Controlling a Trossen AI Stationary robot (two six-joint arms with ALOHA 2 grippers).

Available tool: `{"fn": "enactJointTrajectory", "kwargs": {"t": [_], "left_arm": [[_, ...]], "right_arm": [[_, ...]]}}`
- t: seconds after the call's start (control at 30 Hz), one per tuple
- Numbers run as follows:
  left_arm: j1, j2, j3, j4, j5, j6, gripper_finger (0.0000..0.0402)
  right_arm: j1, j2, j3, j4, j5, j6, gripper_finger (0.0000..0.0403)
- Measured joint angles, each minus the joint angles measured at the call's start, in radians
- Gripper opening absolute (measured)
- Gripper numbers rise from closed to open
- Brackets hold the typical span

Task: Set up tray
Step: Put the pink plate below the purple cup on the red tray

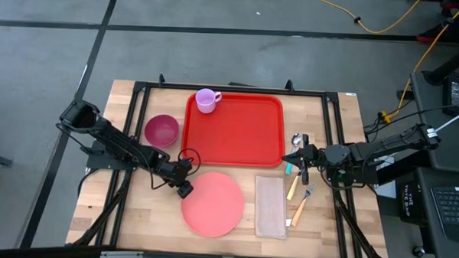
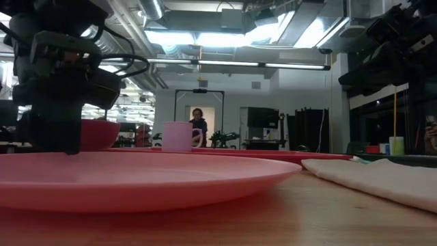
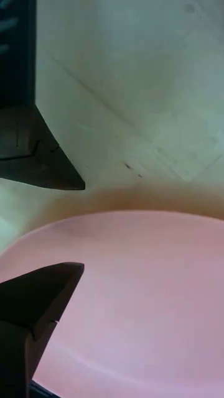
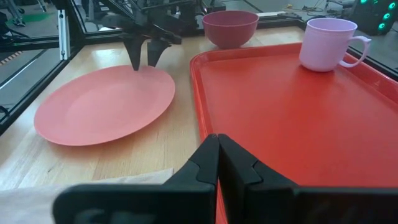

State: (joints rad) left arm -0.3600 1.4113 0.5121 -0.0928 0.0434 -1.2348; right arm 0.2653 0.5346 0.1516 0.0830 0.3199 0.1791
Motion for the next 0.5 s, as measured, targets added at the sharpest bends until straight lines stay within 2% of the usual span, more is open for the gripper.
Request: {"fn": "enactJointTrajectory", "kwargs": {"t": [0.5], "left_arm": [[-0.02,0.076,0.002,0.103,0.022,-0.012,0.0191]], "right_arm": [[0.0,0.0,0.0,-0.001,-0.002,0.004,0.0009]]}}
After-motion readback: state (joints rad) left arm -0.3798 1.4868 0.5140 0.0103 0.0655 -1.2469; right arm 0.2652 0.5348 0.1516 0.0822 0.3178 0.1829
